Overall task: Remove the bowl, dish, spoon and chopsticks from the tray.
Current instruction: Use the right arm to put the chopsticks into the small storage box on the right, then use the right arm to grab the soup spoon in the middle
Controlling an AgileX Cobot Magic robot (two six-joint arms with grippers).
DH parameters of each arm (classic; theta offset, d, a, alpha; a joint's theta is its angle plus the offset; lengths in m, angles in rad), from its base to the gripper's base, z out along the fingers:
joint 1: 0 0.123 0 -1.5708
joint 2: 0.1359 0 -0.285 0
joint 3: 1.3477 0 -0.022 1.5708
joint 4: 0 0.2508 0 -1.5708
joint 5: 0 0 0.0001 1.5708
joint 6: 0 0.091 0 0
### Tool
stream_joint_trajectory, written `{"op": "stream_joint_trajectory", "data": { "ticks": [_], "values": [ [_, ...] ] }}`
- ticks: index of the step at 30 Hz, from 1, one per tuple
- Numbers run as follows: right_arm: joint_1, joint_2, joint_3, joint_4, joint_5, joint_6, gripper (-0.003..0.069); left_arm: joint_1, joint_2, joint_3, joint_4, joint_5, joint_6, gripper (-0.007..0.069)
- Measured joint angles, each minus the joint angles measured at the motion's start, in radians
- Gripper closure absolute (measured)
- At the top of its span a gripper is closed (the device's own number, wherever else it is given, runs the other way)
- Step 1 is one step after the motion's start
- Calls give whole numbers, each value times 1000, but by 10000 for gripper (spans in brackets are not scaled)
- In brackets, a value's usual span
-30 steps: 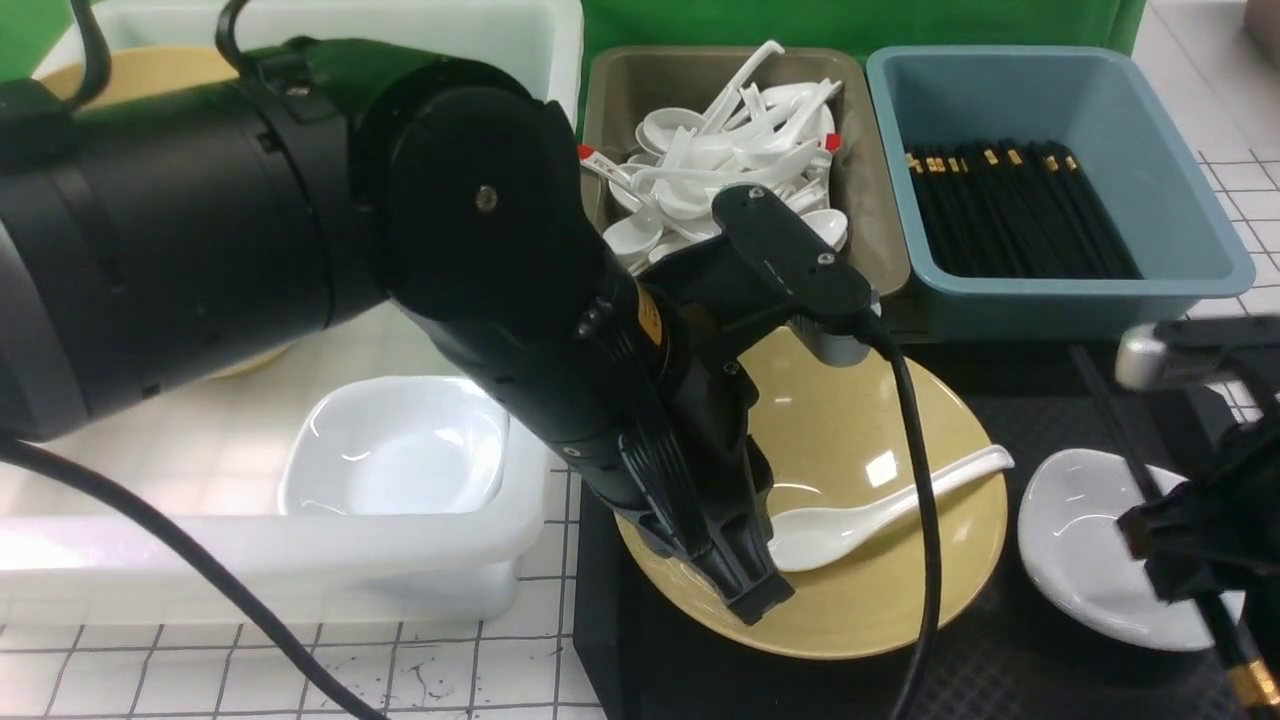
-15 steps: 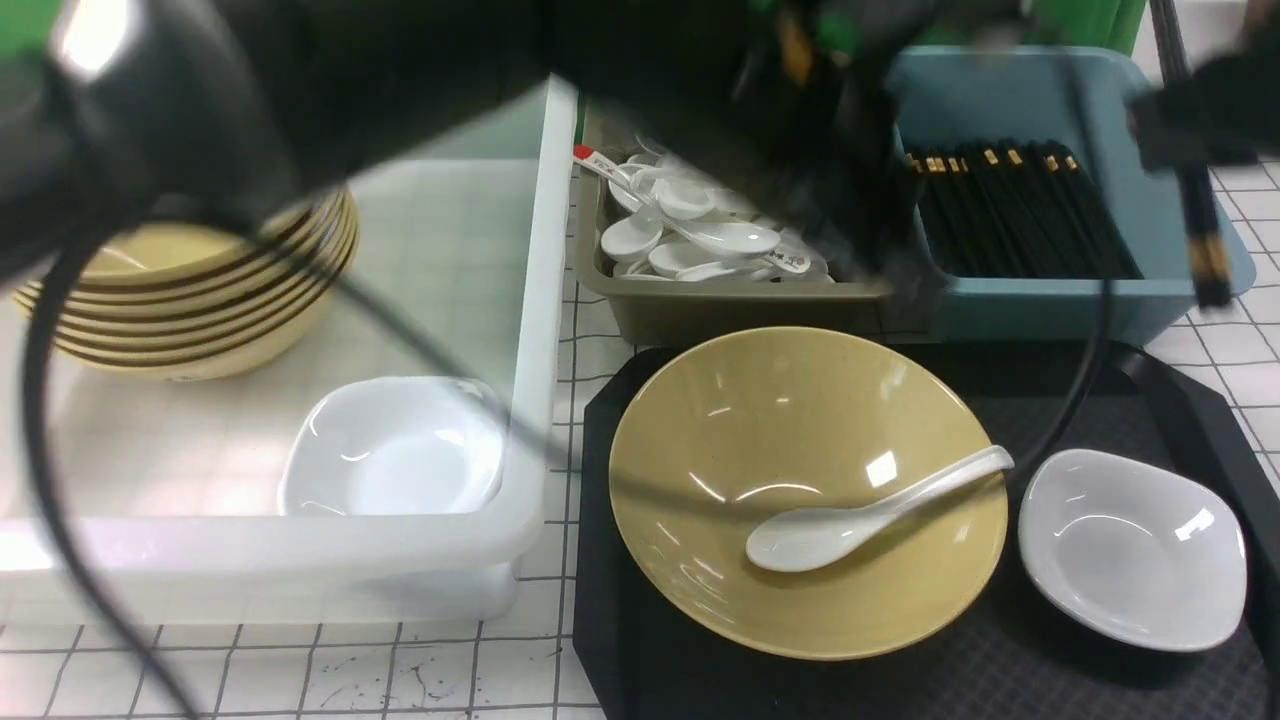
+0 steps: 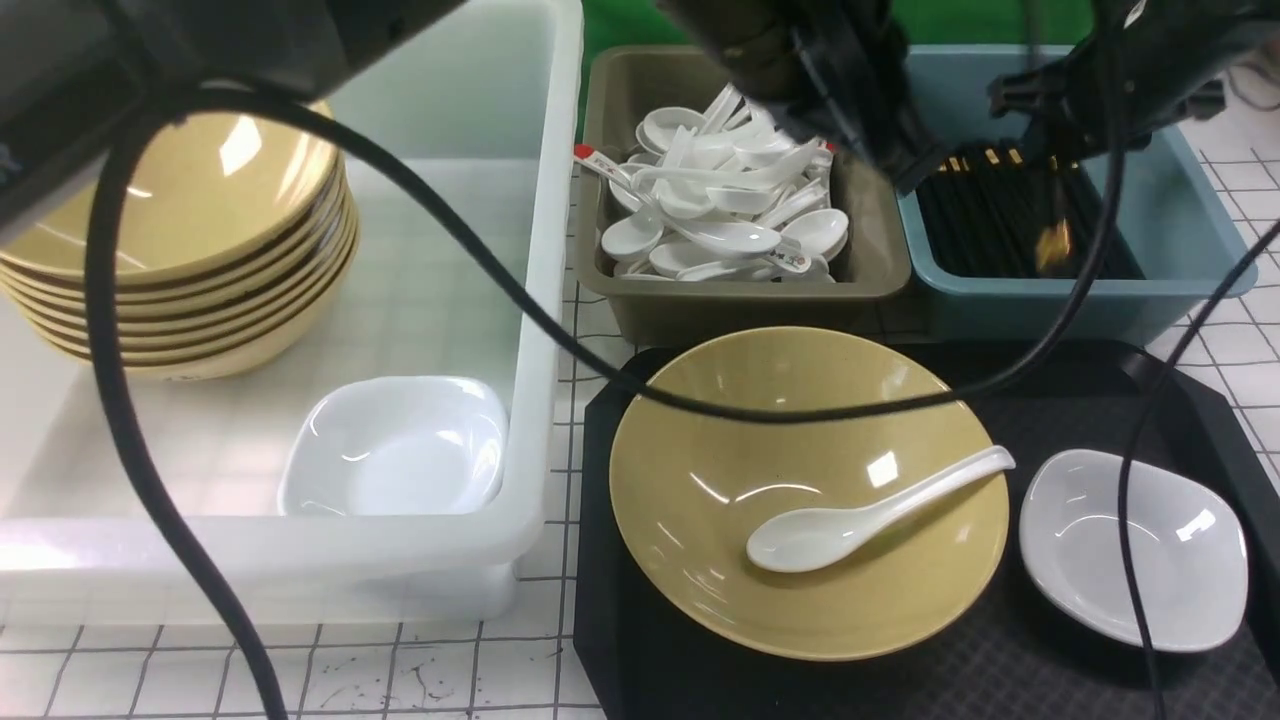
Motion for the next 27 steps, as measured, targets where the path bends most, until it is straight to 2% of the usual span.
{"op": "stream_joint_trajectory", "data": {
  "ticks": [2,4,7,9,11,15,22,27],
  "values": [
    [0,8,-26,6,72,-32,254,3,-11,0,1,51,-10,638],
    [2,1,-45,33,163,-128,195,21,-52,31,-20,91,-10,638],
    [21,-25,-53,74,280,-253,156,78,-115,114,-83,96,-10,638],
    [43,-52,-42,85,307,-304,151,124,-163,177,-130,96,-3,638],
    [82,-107,-12,91,319,-364,148,210,-236,300,-227,95,32,638],
    [209,-273,124,105,319,-491,148,337,-410,567,-391,85,159,638],
    [372,-465,400,114,329,-772,150,389,-629,894,-565,-10,336,638],
    [425,-488,603,106,320,-921,151,389,-707,1022,-627,-81,374,638]
  ]
}}
